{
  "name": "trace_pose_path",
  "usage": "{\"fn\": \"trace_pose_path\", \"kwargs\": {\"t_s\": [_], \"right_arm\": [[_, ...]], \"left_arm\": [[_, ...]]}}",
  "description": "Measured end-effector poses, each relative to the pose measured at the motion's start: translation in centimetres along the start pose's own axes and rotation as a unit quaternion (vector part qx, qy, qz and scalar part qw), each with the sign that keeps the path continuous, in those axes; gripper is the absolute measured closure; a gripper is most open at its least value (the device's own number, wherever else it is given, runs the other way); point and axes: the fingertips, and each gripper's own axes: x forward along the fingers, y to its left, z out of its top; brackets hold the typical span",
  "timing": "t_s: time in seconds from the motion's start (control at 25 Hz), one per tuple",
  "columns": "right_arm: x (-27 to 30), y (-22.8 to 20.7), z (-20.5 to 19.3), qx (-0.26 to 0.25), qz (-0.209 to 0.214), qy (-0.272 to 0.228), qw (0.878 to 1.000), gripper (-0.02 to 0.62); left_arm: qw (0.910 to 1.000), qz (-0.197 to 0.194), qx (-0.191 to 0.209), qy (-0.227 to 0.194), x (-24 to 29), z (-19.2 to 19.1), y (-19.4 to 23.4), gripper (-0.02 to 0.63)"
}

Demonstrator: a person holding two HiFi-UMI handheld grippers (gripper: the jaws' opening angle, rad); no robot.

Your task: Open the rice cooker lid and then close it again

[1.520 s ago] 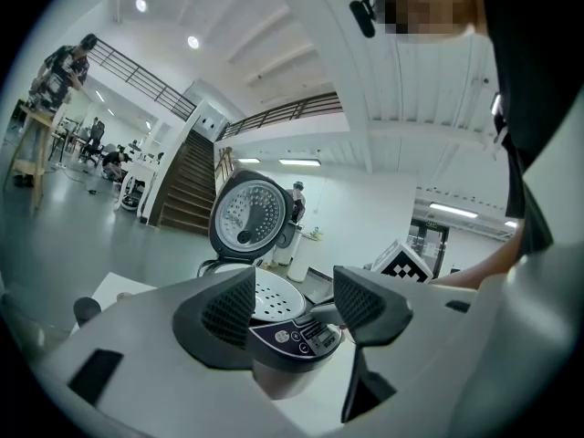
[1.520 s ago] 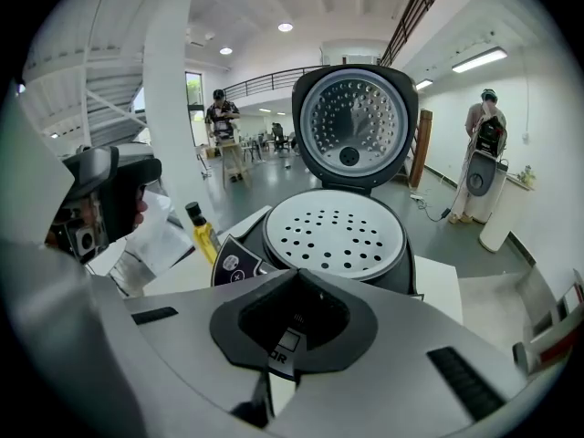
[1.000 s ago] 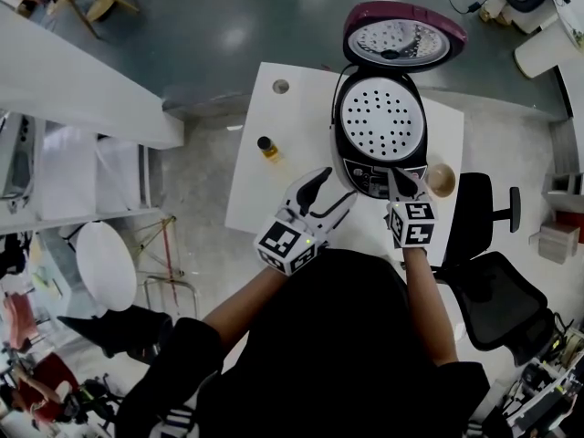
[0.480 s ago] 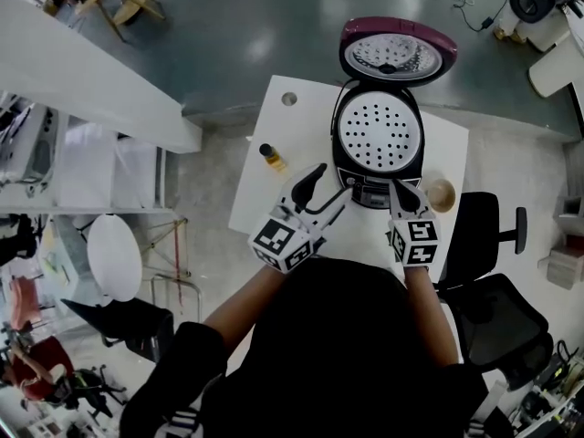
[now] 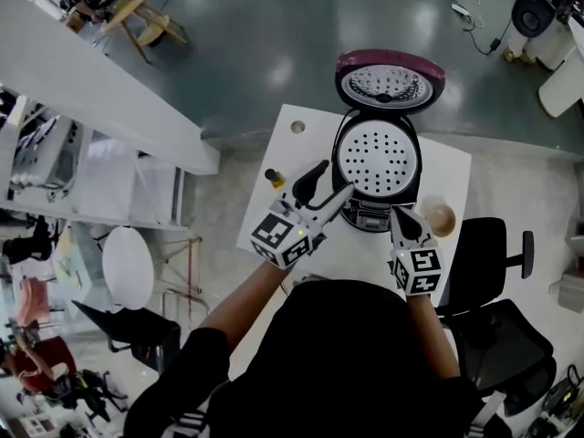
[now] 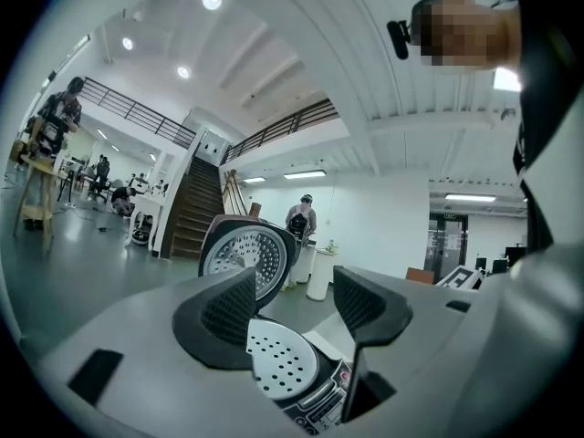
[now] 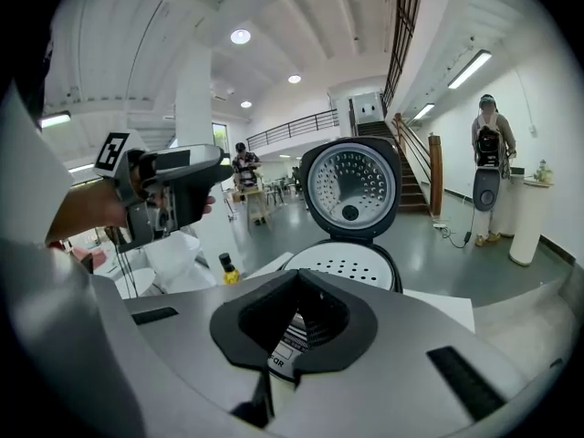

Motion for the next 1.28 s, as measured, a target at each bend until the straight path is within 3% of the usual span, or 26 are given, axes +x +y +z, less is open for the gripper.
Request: {"fn": "trace_pose_path", "kwargs": {"t_s": [0.16,0.64,1.0,1.28], "right_arm": [[0.2,-0.4,0.8,0.001,0.002,-0.010,1.000,0.596],[0.9,-1.8,1.9,0.010,-0.019,-0.019,1.000,0.596],[1.4,-2.3,1.7,0.022,-0.031,-0.012,0.999,0.596],[1.2,-2.6,0.8,0.031,-0.042,0.001,0.999,0.597]], "left_arm": [[0.9996,-0.012,0.027,-0.004,1.7,2.2,0.6,0.362],[0.9976,-0.036,0.057,-0.016,7.6,7.3,5.7,0.362],[0.9966,-0.061,0.045,-0.031,11.3,10.0,9.2,0.362],[0.9970,-0.063,0.042,-0.017,14.5,10.7,12.0,0.362]]}}
